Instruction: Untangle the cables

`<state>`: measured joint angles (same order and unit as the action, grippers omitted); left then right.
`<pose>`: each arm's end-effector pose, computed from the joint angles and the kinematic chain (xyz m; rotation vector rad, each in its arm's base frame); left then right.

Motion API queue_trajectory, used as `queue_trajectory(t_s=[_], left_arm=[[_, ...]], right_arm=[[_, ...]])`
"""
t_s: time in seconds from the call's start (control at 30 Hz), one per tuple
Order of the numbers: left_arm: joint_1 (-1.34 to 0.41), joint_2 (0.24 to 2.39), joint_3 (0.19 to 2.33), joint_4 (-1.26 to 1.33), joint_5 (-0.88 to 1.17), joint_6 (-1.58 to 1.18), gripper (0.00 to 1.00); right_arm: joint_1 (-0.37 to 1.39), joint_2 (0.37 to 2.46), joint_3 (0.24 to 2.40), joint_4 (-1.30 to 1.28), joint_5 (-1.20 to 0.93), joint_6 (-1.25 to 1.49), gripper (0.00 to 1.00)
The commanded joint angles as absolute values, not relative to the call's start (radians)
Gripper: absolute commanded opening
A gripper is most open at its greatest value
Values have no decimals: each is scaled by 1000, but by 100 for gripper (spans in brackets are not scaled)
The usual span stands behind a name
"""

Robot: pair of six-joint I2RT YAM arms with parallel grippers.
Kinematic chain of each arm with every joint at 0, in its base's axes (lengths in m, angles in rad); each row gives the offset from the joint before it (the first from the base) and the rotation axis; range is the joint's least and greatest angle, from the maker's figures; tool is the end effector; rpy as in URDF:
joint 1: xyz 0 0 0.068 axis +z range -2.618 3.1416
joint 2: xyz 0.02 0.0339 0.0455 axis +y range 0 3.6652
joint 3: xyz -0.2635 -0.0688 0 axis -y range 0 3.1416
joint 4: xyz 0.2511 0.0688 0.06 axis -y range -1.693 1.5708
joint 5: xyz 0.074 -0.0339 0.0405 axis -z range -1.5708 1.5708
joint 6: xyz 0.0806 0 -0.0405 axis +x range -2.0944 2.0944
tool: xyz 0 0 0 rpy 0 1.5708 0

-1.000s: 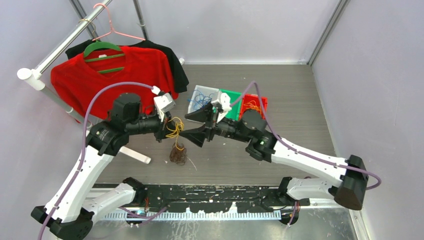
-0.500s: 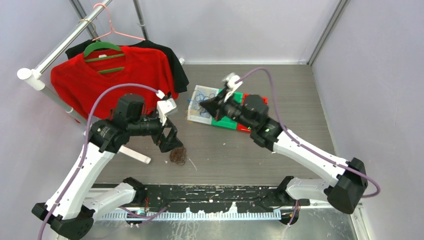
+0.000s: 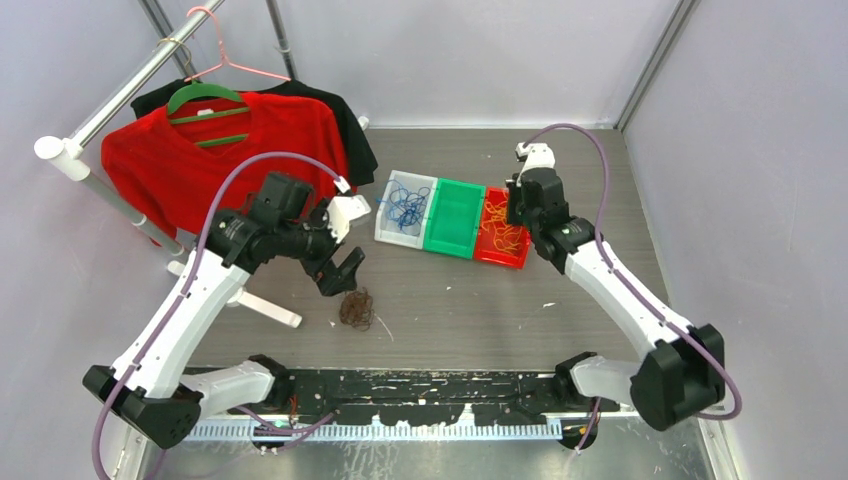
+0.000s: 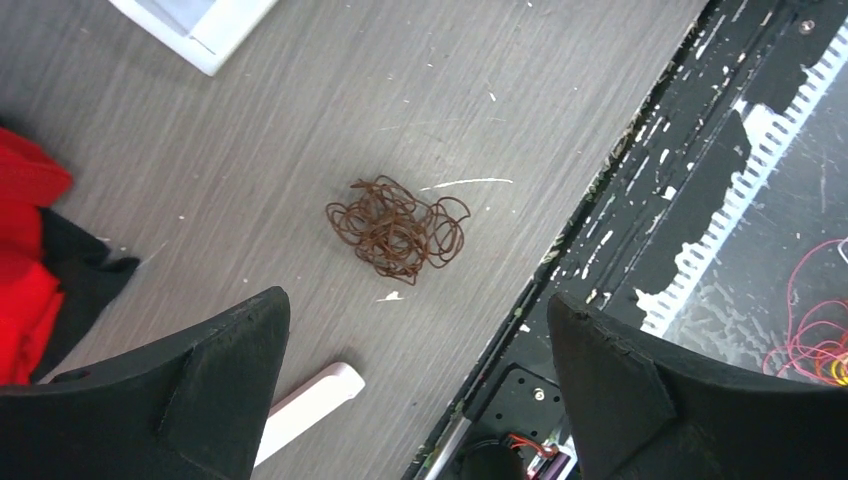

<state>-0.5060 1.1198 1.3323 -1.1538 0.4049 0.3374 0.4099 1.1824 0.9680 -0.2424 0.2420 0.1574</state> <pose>0.1815 -0.1369 0.3426 1.1709 2.2036 -0.5775 0.2966 0.1078 0.2954 -0.1021 2.0126 0.1157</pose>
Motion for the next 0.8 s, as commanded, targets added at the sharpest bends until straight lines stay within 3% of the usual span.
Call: queue_trajectory(t_s=[0.0, 0.2, 0.33, 0.47, 0.6, 0.77], left_arm=[[-506, 1117, 1402, -1184, 366, 372, 100], [-506, 1113, 1391, -1197, 360, 393, 100], [-506, 1115, 1387, -1201, 359, 400, 100], [-506, 1112, 1381, -1198, 370, 405, 100], [-504, 1120, 1358, -1197, 380, 410, 99], [-489, 1147, 1290, -1194, 403, 462, 91]], right_arm=[[369, 1254, 956, -305, 354, 193, 1], [352, 1400, 970, -289, 381, 197, 8], [351, 1458, 1018, -300, 378, 194, 33], [352, 1475, 1075, -324, 381, 167, 46], [353, 1452, 1116, -341, 361, 168, 49], [358, 1381, 1121, -332, 274, 231, 51]])
